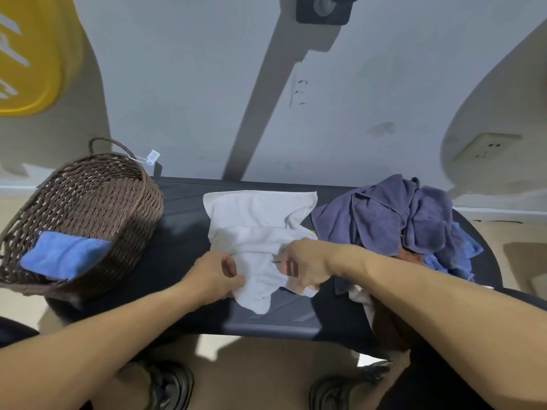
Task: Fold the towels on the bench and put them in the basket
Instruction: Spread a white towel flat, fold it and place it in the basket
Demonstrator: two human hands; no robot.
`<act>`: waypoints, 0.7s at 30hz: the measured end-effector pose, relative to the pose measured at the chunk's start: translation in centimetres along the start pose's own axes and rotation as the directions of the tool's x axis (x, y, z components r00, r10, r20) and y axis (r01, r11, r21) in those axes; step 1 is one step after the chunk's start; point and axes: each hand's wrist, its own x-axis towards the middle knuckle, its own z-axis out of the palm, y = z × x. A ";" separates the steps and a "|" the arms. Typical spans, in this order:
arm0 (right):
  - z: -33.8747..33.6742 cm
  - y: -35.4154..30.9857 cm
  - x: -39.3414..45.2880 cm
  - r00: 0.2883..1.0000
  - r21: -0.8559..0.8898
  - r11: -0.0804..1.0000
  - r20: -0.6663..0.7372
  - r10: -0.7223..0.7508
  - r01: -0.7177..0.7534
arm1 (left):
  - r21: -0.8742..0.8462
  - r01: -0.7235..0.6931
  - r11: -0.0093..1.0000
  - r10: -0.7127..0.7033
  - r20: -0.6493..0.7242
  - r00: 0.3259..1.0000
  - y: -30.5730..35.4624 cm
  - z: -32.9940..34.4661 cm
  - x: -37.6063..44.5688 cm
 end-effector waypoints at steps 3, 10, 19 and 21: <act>-2.1 0.2 -1.8 0.993 0.003 0.998 0.099 0.060 -0.061 | 0.346 -0.192 0.918 0.167 0.101 0.981 0.8 -2.8 0.0; -2.2 1.7 -4.2 0.884 -0.014 0.940 0.333 0.327 -0.342 | 0.258 -0.273 0.927 0.332 -0.223 0.917 1.1 -4.5 0.6; 2.0 0.0 -2.9 0.954 -0.102 0.978 -0.223 -0.200 0.181 | 0.404 -0.214 0.889 0.266 -0.076 0.961 -2.3 -0.5 -0.6; 3.4 -0.8 -2.2 0.952 -0.102 0.968 -0.180 -0.246 0.231 | 0.450 -0.352 0.821 0.343 0.104 0.933 -2.4 0.6 -1.3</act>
